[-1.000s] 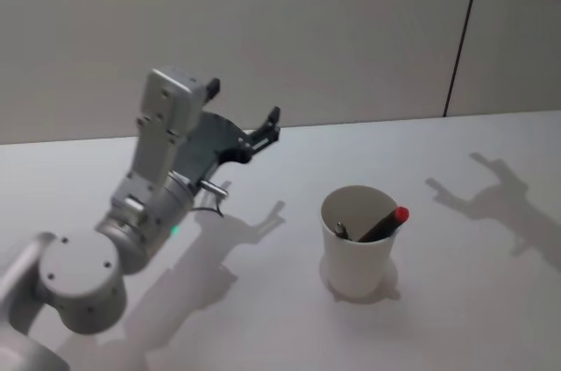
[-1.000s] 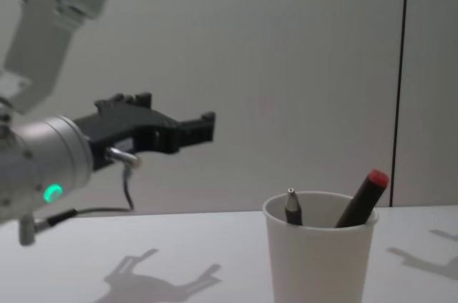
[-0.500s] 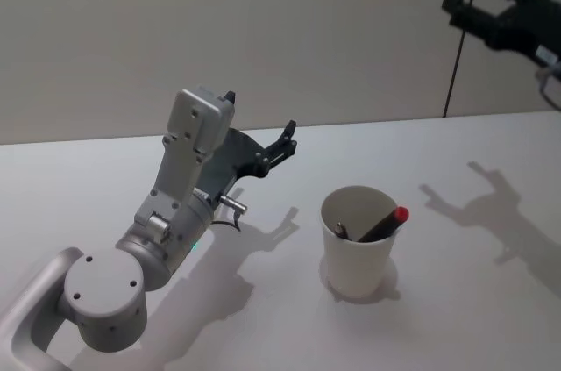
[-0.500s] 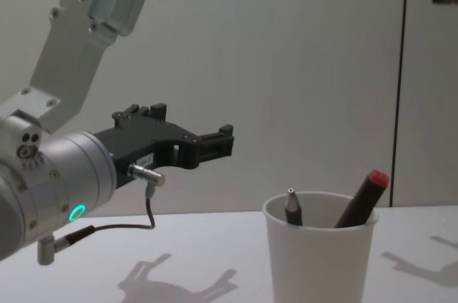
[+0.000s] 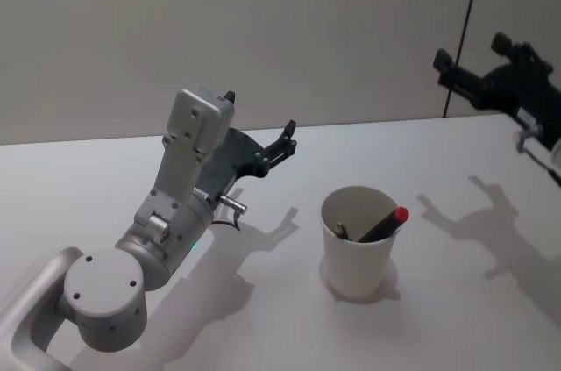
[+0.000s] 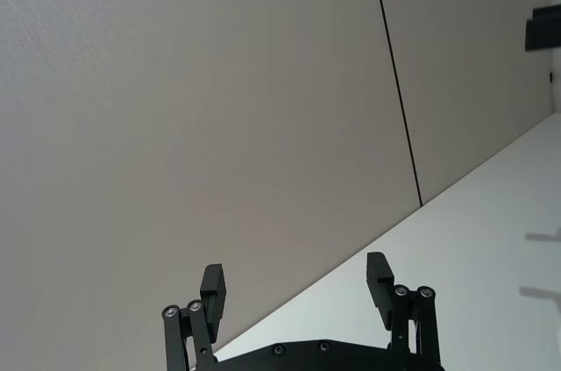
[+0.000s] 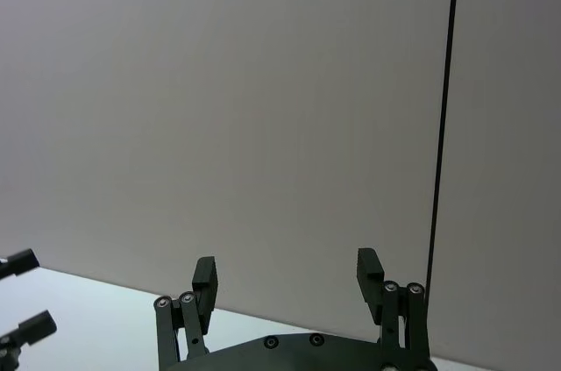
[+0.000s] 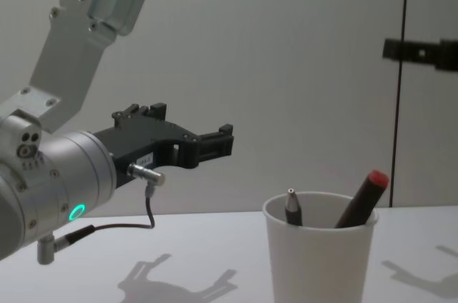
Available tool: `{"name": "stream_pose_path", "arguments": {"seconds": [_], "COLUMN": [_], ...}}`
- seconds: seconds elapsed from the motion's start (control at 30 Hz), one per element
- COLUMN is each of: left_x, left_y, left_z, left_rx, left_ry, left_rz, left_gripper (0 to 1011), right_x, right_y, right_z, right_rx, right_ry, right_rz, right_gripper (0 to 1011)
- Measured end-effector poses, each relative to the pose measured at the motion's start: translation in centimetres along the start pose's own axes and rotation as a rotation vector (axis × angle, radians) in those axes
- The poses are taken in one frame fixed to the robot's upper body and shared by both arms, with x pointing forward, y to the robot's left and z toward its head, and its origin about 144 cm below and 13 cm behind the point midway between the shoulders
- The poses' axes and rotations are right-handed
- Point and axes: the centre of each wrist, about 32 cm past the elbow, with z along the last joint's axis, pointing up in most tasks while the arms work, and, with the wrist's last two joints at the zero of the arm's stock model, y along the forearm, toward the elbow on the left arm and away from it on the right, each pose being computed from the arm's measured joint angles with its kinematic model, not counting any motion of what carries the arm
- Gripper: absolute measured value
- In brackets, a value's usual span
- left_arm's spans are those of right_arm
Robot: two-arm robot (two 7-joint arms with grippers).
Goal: Place the pen into the pen holder.
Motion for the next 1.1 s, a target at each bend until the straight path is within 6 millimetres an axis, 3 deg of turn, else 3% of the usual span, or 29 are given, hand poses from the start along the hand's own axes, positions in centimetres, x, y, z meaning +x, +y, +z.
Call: {"name": "stream_pose_path", "arguments": {"seconds": [0.63,1.1], "left_x": [0.0,0.0], "left_y": [0.0,0.0], "left_z": [0.0,0.0], "left_rx": [0.0,0.0], "left_ry": [0.001,0.001], "left_rz": [0.0,0.0], "left_gripper": [1001,1001], "right_x": [-3.5,-4.6], "right_y": [-3.3,-4.4], "right_z": [-5.8,-7.3], "right_rx": [-0.031,-0.041], "right_ry": [-0.062,-0.082], "right_rz": [-0.092,-0.115], "right_gripper": [1002,1001]}}
